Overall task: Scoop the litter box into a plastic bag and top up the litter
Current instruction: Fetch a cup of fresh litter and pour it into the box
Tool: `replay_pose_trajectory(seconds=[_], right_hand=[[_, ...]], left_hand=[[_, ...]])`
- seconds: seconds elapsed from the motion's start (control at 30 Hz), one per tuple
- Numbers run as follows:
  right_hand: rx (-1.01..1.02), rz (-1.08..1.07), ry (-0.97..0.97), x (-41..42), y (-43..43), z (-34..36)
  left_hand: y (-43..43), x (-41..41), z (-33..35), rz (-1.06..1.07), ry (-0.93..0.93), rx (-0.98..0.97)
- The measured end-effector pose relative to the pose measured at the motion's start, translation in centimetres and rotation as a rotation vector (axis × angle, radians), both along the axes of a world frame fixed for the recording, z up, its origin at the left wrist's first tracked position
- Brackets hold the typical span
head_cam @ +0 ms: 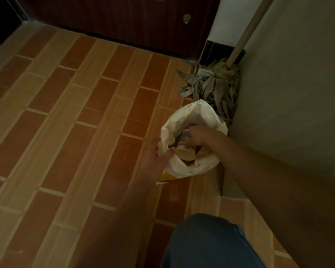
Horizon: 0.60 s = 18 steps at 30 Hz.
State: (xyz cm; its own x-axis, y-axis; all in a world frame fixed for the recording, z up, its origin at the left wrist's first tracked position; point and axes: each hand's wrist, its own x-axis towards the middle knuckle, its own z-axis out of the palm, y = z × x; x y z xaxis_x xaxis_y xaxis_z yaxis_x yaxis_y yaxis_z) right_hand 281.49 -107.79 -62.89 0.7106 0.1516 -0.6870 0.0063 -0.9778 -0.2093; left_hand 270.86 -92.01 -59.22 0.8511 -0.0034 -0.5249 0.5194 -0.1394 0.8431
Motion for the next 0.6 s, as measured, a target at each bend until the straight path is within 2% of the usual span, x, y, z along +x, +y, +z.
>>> replay_pose_trajectory(seconds=[0.13, 0.6], right_hand=[[-0.058, 0.028, 0.058, 0.5, 0.2, -1.9], [-0.018, -0.09, -0.177, -1.0, -0.5, -4.8]], left_hand=[[0.3, -0.4, -0.2, 0.01, -0.013, -0.008], [0.5, -1.0, -1.4, 0.041, -0.014, -0.047]])
